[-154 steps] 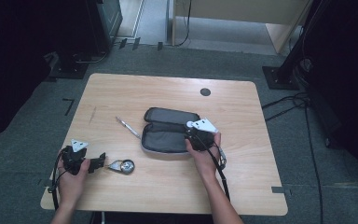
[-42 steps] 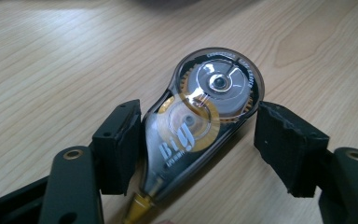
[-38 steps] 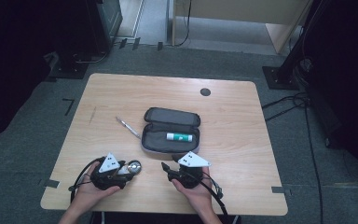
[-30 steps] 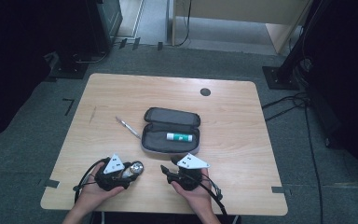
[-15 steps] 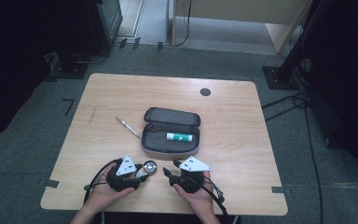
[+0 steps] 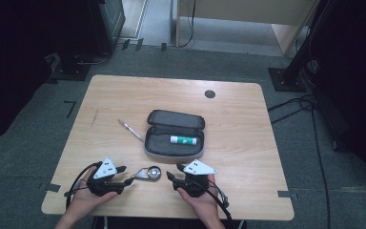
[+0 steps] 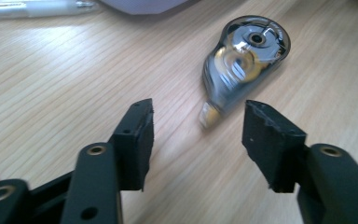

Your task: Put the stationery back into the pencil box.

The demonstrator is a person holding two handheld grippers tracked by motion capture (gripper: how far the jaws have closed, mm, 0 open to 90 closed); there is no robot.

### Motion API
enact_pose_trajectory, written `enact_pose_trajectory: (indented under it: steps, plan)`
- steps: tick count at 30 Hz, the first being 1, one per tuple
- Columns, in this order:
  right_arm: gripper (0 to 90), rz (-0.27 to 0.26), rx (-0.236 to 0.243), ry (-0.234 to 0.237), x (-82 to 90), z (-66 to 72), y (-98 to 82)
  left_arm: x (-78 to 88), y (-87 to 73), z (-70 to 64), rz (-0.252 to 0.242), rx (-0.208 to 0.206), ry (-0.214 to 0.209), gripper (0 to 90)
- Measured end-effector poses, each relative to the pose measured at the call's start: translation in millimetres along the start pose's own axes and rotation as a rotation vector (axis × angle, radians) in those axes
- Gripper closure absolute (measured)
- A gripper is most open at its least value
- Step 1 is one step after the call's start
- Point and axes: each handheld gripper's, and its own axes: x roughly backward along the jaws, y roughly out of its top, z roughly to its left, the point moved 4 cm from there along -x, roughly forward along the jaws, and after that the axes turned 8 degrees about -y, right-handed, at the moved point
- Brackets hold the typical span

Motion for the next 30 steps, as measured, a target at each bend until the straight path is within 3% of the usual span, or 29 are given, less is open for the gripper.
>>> enact_pose_trajectory:
  steps: [5,11,19,23,30]
  plan:
    - [48.1,0.01,0.007,0.022,-7.0,7.9,0.8,0.0,-4.1,2.0,0.015,-0.006,-0.023,51.6]
    - [42.8,0.054,0.029,0.074,-17.9,20.0,-0.5,-6.3,-4.1,2.7,0.025,-0.002,-0.02,50.9]
    - [35.9,0.07,0.039,0.087,-27.0,35.8,-1.1,-8.6,-4.1,2.8,0.023,0.008,-0.011,50.3]
    - [32.5,0.079,0.039,0.079,-31.7,43.4,-1.6,-6.7,-4.4,5.6,0.014,0.022,0.0,49.7]
    - [23.3,0.111,0.021,0.038,-40.6,50.1,-2.6,2.1,-7.5,18.4,-0.001,0.067,0.066,48.8]
